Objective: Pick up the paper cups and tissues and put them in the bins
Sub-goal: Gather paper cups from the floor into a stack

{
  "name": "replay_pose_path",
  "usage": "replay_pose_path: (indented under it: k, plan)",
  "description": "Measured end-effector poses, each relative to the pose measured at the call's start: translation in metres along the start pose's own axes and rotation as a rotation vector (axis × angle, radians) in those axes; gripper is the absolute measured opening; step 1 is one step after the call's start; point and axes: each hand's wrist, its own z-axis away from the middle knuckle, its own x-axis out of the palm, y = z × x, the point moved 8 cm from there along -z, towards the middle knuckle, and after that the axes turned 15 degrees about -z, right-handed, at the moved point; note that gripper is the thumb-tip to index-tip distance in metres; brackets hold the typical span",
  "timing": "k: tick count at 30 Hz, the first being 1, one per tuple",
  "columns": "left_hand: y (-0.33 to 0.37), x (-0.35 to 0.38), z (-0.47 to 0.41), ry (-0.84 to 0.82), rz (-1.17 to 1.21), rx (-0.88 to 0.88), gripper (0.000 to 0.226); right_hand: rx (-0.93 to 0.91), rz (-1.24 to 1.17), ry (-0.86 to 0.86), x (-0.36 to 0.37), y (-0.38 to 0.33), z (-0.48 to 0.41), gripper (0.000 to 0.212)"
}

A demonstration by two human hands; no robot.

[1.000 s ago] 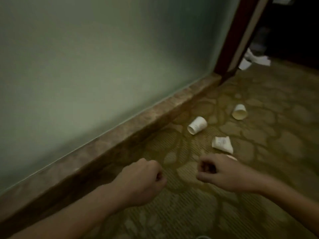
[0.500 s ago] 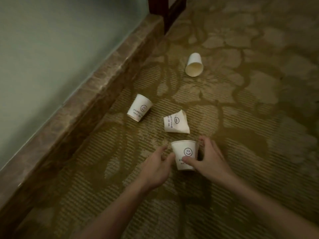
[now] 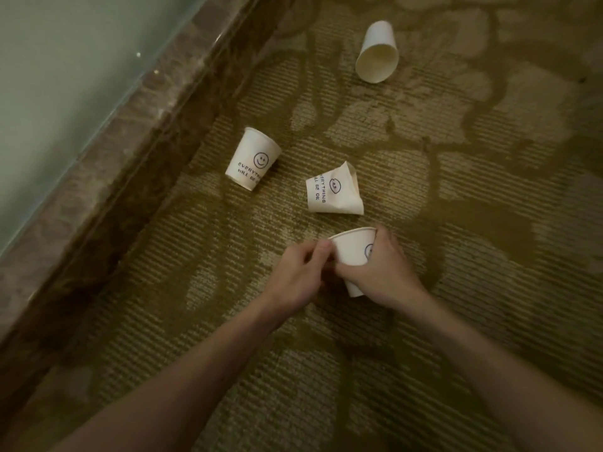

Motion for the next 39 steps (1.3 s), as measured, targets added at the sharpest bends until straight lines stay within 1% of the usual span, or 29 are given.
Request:
replay_pose_path:
  k: [1,3,7,8,9,11,13,14,16,17,21,24,27,28,30,32,33,35,38,39]
  plan:
    - [0.006,-0.004,0.001,0.003,-0.08,0.042,0.037,0.004,-0.038,0.01,-0.004,0.002,-0.002,0.101]
    - [0.023,-0.02,-0.001,0.083,-0.266,0.146,0.037,0.009,-0.114,0.004,-0.008,0.008,-0.005,0.09]
    - [0.062,-0.064,-0.019,0.337,-0.41,0.289,0.023,0.04,-0.202,0.001,-0.009,0.017,-0.004,0.082]
    - [0.071,-0.071,-0.027,0.372,-0.491,0.32,0.023,0.049,-0.219,0.011,-0.01,0.017,-0.004,0.08]
    - [0.079,-0.074,-0.037,0.383,-0.605,0.346,0.03,0.058,-0.235,0.019,-0.01,0.016,-0.006,0.079]
    - [0.086,-0.069,-0.055,0.314,-0.857,0.378,0.057,0.081,-0.262,0.025,-0.012,0.015,-0.01,0.078]
    - [0.087,-0.057,-0.066,0.196,-1.007,0.425,0.08,0.108,-0.298,0.021,-0.012,0.016,-0.011,0.078]
    - [0.086,-0.05,-0.07,0.145,-1.045,0.444,0.087,0.117,-0.32,0.019,-0.012,0.017,-0.012,0.078]
    - [0.08,-0.039,-0.076,0.06,-1.091,0.448,0.094,0.123,-0.346,0.032,-0.014,0.017,-0.01,0.077]
    - [0.076,-0.035,-0.079,0.025,-1.11,0.442,0.093,0.12,-0.353,0.044,-0.014,0.018,-0.01,0.076]
    - [0.066,-0.021,-0.072,-0.03,-1.246,0.476,0.068,0.086,-0.351,0.069,-0.008,0.017,-0.002,0.075]
    - [0.064,-0.022,-0.067,-0.095,-1.312,0.505,0.067,0.085,-0.305,0.096,-0.003,0.018,0.007,0.081]
    - [0.065,-0.028,-0.053,-0.197,-1.43,0.542,0.07,0.139,-0.226,0.088,-0.003,0.017,0.019,0.099]
    - [0.067,-0.033,-0.045,-0.185,-1.488,0.589,0.069,0.137,-0.177,0.073,-0.001,0.012,0.024,0.103]
    - [0.072,-0.045,-0.025,-0.1,-1.596,0.73,0.067,0.085,-0.067,0.02,0.008,-0.008,0.033,0.108]
    - [0.078,-0.065,-0.005,-0.022,-1.618,0.836,0.065,0.016,0.008,-0.017,0.02,-0.038,0.044,0.109]
    - [0.079,-0.077,0.0,-0.004,-1.601,0.839,0.065,-0.012,0.036,-0.017,0.024,-0.052,0.049,0.109]
    - [0.073,-0.112,0.004,-0.012,-1.522,0.752,0.064,-0.07,0.131,0.001,0.031,-0.086,0.055,0.103]
    - [0.061,-0.152,0.0,-0.067,-1.271,0.588,0.053,-0.097,0.263,0.054,0.025,-0.134,0.06,0.074]
    - [0.061,-0.163,-0.002,-0.062,-1.167,0.551,0.053,-0.099,0.275,0.095,0.02,-0.15,0.063,0.069]
